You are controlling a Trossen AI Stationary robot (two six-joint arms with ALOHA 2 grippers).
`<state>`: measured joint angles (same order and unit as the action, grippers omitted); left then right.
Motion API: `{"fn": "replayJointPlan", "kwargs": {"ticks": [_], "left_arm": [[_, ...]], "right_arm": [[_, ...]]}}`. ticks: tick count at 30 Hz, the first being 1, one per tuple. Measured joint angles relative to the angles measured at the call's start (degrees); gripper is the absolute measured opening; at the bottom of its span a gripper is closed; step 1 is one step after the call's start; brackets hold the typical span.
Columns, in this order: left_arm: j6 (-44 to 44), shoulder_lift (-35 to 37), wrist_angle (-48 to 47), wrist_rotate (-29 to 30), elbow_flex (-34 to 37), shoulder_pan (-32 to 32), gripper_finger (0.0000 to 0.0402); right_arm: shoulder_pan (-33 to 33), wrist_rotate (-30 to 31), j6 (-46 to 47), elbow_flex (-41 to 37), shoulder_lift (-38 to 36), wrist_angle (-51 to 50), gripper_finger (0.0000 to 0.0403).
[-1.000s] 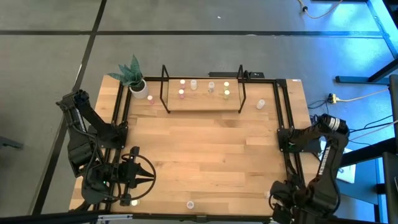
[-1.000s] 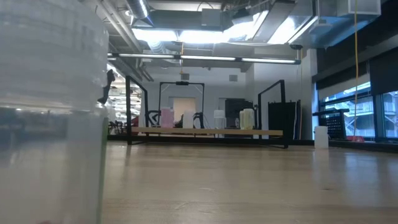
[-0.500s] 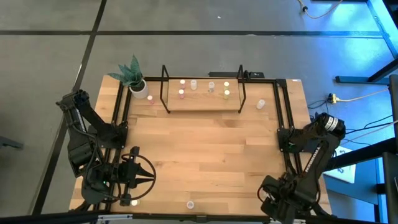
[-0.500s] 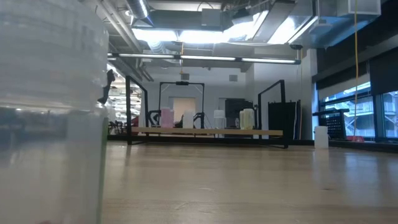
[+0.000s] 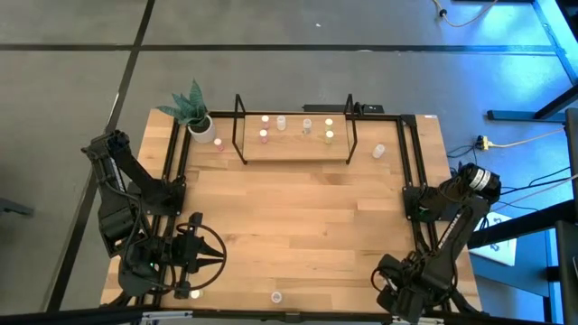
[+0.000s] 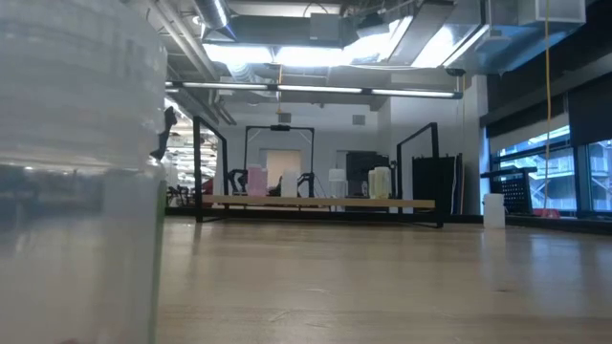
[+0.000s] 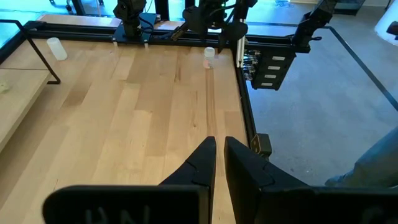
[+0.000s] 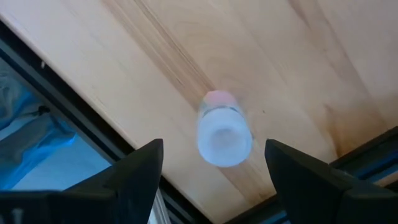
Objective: Pick and place medicine bottles onto shelf by color
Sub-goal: Put the top transparent pill bottle on the shelf aligned with the other transparent pill bottle
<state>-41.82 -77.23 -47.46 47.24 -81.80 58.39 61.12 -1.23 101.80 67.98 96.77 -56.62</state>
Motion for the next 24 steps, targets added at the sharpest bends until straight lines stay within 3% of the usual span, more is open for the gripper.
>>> {"fn": "replayJointPlan", "kwargs": {"ticks": [7,14,24], "left_arm": [[0.0,0.0,0.0,0.0,0.0,0.0,0.0027],[0.0,0.0,0.0,0.0,0.0,0.0,0.0027],[0.0,0.0,0.0,0.0,0.0,0.0,0.0027]], "right_arm": [[0.0,-0.1,0.1,-5.6,0.0,8.3,0.0282],[0.0,-1.9,-0.1,-8.5,0.0,8.8,0.0281],[0.0,-1.5,-1.0,-9.2,0.0,9.2,0.0219]]}}
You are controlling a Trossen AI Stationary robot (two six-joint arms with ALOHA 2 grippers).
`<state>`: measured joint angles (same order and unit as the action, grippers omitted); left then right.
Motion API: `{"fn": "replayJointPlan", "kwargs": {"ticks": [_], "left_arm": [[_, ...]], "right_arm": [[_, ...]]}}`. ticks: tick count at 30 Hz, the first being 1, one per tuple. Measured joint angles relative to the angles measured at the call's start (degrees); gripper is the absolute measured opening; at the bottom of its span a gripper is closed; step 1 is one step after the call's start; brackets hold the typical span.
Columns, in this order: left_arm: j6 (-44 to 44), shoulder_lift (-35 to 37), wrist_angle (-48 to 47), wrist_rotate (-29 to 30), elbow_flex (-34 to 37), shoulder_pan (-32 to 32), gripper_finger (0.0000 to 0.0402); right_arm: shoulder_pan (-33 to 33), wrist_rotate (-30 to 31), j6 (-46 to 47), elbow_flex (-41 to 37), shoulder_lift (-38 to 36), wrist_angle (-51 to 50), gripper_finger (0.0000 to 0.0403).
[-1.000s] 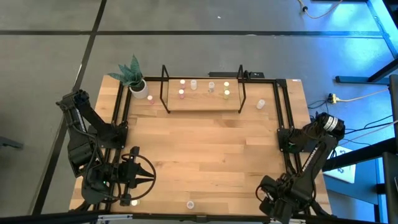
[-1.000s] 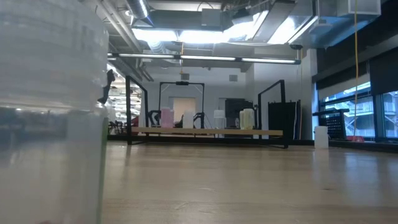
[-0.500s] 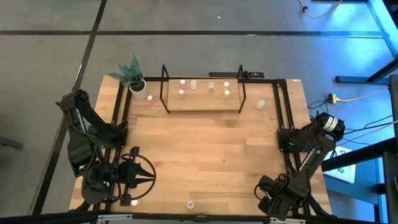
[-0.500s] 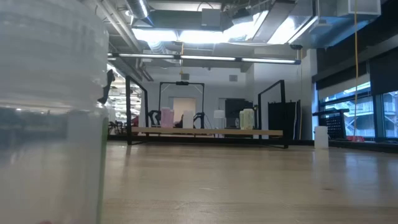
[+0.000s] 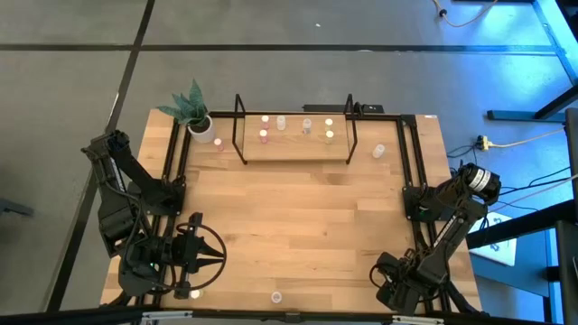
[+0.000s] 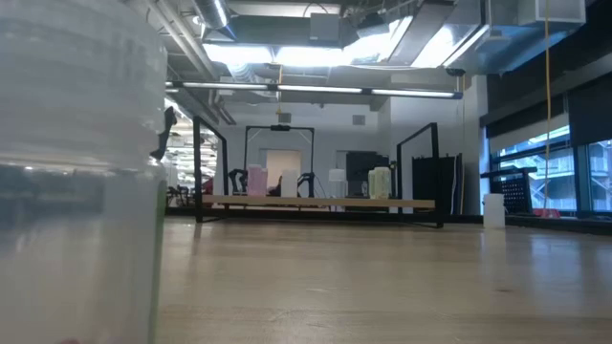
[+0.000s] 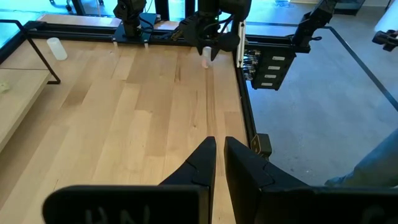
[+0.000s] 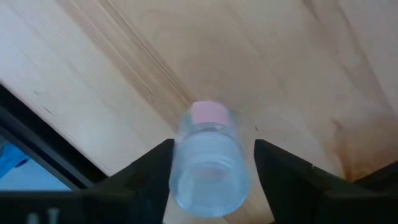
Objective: Pick and place medicine bottles onto shelf by color
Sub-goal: Put the top transparent pill bottle on the shelf aligned with the other transparent pill bottle
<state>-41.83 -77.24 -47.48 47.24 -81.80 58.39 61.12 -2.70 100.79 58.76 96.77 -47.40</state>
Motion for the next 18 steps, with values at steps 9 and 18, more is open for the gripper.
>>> {"fn": "replayJointPlan", "kwargs": {"ticks": [9,18], "left_arm": [[0.0,0.0,0.0,0.0,0.0,0.0,0.0027],[0.0,0.0,0.0,0.0,0.0,0.0,0.0027]], "right_arm": [[-0.2,0.0,0.0,0.0,0.0,0.0,0.0159],[-4.1,0.1,-0.8,3.1,0.0,-1.0,0.016]]}}
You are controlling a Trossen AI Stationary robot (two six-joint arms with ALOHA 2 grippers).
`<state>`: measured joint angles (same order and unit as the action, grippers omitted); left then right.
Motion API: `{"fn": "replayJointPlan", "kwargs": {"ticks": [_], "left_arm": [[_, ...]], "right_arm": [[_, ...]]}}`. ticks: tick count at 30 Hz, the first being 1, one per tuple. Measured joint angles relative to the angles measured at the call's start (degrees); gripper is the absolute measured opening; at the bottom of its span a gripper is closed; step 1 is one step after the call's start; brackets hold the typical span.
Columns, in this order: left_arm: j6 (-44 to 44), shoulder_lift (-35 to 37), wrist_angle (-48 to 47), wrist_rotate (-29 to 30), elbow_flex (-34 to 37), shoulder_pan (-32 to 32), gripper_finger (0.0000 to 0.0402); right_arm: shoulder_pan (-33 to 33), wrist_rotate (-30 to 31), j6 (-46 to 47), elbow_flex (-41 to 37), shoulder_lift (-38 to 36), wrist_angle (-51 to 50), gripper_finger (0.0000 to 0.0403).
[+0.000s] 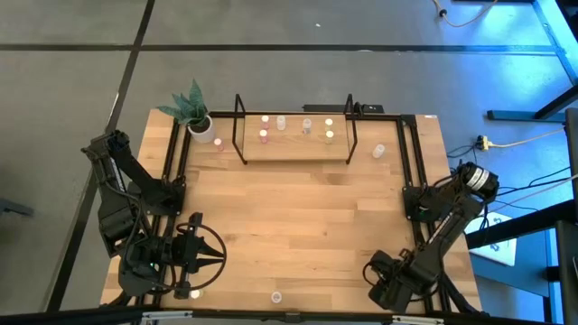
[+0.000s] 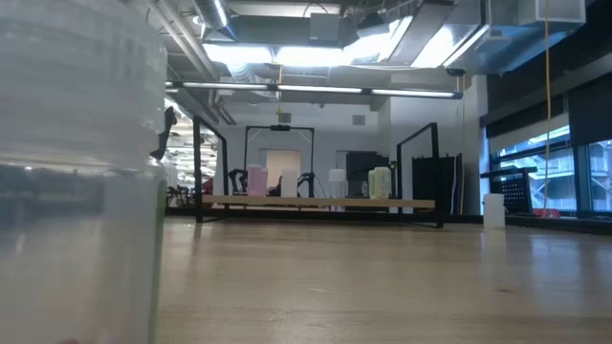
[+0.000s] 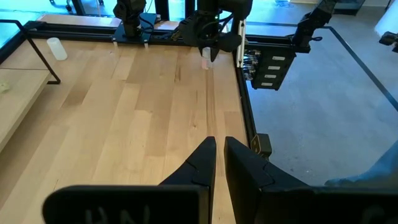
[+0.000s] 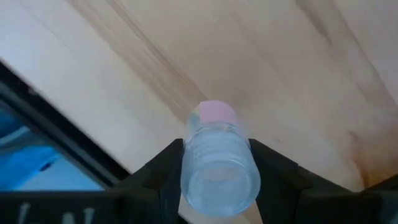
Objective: Pick and place medicine bottles onto shelf by color
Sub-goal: Put the top transparent pill bottle on the shelf aligned with the other transparent pill bottle
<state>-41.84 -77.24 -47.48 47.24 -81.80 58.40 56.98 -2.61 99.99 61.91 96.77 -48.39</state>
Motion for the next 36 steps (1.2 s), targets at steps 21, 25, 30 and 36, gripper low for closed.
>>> {"fn": "replayJointPlan", "kwargs": {"ticks": [21,25,30,36], "left_arm": [[0.0,0.0,0.0,0.0,0.0,0.0,0.0027],[0.0,0.0,0.0,0.0,0.0,0.0,0.0027],[0.0,0.0,0.0,0.0,0.0,0.0,0.0028],[0.0,0.0,0.0,0.0,0.0,0.0,0.0028]], "right_arm": [[-19.8,6.1,-22.9,20.2,0.0,-11.8,0.016],[-22.8,8.9,-28.6,22.7,0.0,-11.8,0.016],[-25.7,10.5,-33.1,24.2,0.0,-11.7,0.016],[-27.2,10.7,-36.5,24.3,0.0,-11.7,0.016]]}}
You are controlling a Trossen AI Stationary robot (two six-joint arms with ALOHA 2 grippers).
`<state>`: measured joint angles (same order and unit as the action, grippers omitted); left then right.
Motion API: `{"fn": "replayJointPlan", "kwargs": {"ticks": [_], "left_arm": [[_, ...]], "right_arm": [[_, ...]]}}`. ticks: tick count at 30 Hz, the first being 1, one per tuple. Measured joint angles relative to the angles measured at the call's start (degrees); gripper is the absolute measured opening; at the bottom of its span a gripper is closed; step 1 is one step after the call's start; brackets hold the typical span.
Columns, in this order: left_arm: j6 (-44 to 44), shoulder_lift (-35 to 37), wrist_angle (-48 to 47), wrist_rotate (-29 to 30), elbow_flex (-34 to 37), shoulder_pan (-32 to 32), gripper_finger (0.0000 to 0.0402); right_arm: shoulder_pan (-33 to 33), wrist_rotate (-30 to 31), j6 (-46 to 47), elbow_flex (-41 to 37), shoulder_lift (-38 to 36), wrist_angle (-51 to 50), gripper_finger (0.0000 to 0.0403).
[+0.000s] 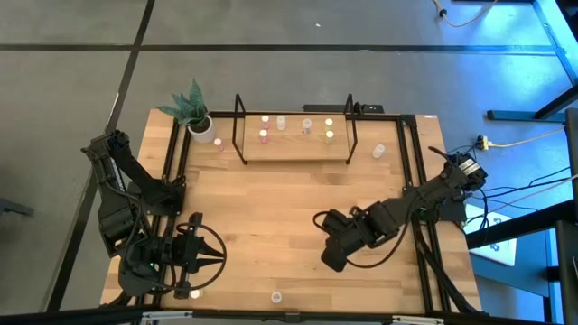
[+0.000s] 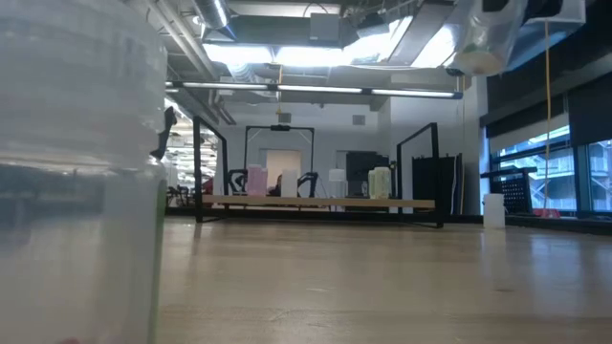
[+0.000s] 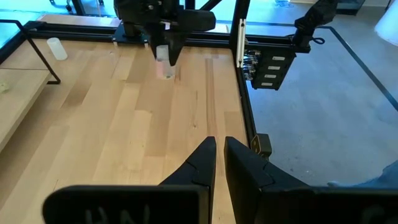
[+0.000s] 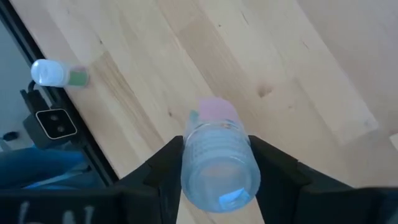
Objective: Pick and place medicine bottles onto shelf by color
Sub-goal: Put the top transparent pill bottle on the shelf aligned with the other transparent pill bottle
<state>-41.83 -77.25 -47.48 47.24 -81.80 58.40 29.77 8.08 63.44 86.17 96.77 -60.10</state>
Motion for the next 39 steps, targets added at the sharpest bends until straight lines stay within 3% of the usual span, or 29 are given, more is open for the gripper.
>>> {"fn": "replayJointPlan", "kwargs": {"ticks": [8,16,27,39], "left_arm": [[1.7,0.1,0.0,1.8,0.0,-2.5,0.0027],[8.1,0.3,0.0,1.9,0.0,-10.8,0.0027],[8.9,1.2,0.6,3.2,0.0,-23.6,0.0027],[4.8,1.2,0.6,3.0,0.0,-29.3,0.0027]], "right_arm": [[-1.1,2.0,-1.0,0.0,0.0,0.0,0.016],[-2.8,1.3,-4.3,0.0,0.0,0.0,0.016],[-10.9,-5.5,-27.6,0.0,-0.1,-0.2,0.016],[-23.8,-8.7,-51.8,0.0,-0.1,-1.1,0.016]]}}
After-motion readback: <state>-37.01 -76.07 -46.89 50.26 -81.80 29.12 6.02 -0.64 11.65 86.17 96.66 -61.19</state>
